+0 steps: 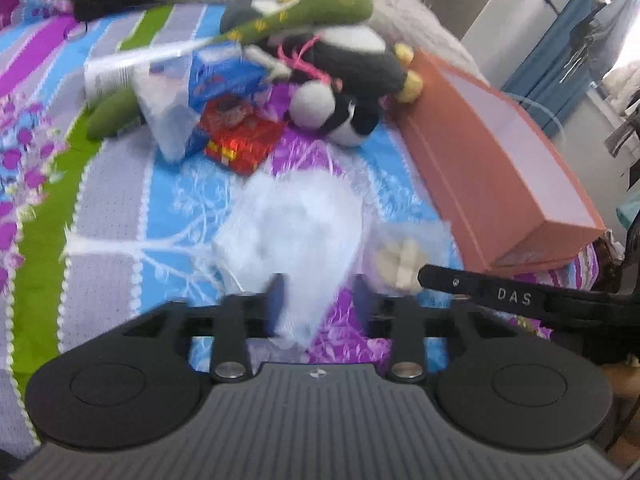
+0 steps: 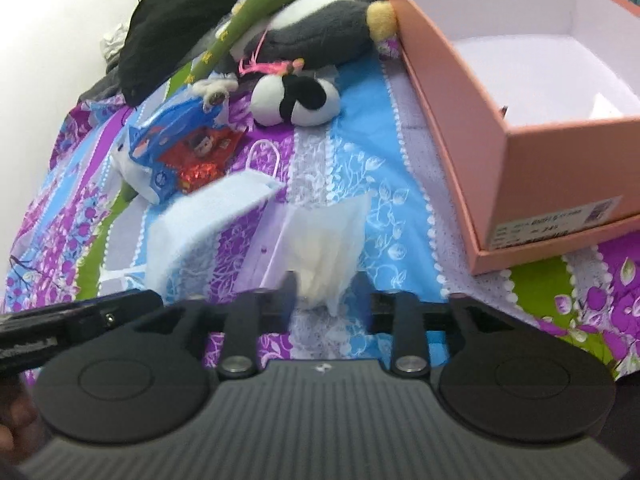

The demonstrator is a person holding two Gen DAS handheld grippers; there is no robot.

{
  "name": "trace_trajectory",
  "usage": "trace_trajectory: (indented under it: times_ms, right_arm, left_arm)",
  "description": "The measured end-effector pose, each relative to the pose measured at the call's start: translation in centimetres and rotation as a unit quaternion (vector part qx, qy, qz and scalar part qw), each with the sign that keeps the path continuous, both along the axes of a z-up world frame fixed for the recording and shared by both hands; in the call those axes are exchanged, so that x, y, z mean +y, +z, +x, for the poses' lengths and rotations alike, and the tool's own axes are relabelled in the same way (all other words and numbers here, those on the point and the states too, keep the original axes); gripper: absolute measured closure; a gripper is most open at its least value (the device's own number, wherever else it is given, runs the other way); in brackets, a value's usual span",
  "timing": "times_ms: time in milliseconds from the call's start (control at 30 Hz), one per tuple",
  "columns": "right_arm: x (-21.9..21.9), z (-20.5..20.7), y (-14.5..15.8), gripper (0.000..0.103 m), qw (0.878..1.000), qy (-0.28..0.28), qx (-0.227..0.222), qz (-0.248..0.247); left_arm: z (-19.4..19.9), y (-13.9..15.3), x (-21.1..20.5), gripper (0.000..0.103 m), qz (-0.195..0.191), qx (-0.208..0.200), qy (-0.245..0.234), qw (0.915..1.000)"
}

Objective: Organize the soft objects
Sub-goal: 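Grasp the white mask's ear loop with the left tool while the right tool grasps the clear bag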

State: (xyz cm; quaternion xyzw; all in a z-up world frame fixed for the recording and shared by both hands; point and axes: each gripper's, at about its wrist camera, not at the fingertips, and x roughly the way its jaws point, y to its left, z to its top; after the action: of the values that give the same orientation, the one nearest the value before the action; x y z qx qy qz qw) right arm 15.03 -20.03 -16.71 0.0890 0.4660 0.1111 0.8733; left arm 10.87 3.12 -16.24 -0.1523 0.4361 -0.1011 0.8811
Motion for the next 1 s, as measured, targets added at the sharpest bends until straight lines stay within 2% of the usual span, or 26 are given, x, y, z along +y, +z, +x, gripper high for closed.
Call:
trace_trajectory:
  times_ms: [133, 167, 200, 267, 367, 433, 500, 533, 567, 733, 867, 1000]
  right_arm:
    - [0.1, -0.4, 1.1, 0.056, 0.999, 0.001, -0.03, -0.016]
    - [0.2, -0.4, 1.3, 0.056, 0.999, 0.003, -0.037, -0.021]
    - [0.2, -0.4, 1.4, 0.056, 0.999, 0.005, -0.041, -0.024]
    - [0.4, -0.3, 1.5, 0.056, 0.999, 0.015, -0.045, -0.016]
    - [1.2, 0.2, 1.1, 0.056, 0.998, 0.032, -0.046, -0.026]
    - [1.8, 0.8, 0.3, 0.056, 0.998, 0.044, -0.037, -0.041]
    - [2.1, 1.1, -0.4, 0.053, 0.997, 0.052, -0.029, -0.053]
    - [2.2, 1.2, -0.7, 0.042, 0.996, 0.054, -0.028, -0.058]
    - [2.3, 1.2, -1.0, 0.036, 0.996, 0.057, -0.029, -0.062]
    - [2.7, 1.9, -2.0, 0.035, 0.993, 0.067, -0.033, -0.086]
    - [2.9, 2.3, -2.9, 0.035, 0.993, 0.081, -0.027, -0.087]
    - [3.5, 2.2, -3.4, 0.035, 0.99, 0.1, -0.03, -0.095]
  left_arm:
    - [0.0, 1.2, 0.2, 0.053, -0.008, -0.032, 0.008, 0.9994]
    - [0.1, 1.5, 0.2, 0.047, -0.005, -0.035, 0.007, 0.9993]
    - [0.2, 1.7, 0.1, 0.037, 0.0, -0.038, 0.004, 0.9993]
    - [0.6, 1.9, -0.3, 0.028, 0.025, -0.049, -0.001, 0.9985]
    - [1.6, 1.4, -0.6, 0.028, 0.063, -0.053, -0.011, 0.9966]
    - [2.4, 0.5, -0.5, 0.028, 0.073, -0.041, -0.012, 0.9964]
    - [3.1, -0.4, -0.3, 0.028, 0.07, -0.034, -0.017, 0.9968]
    - [3.5, -0.7, -0.2, 0.028, 0.069, -0.032, -0.02, 0.9969]
    - [3.7, -1.0, -0.2, 0.028, 0.067, -0.032, -0.024, 0.997]
    - [5.0, -2.5, -0.6, 0.028, 0.064, -0.02, -0.037, 0.9971]
    - [5.7, -3.5, -0.9, 0.03, 0.061, -0.008, -0.047, 0.997]
    - [6.1, -4.3, -1.2, 0.041, 0.055, 0.002, -0.059, 0.9968]
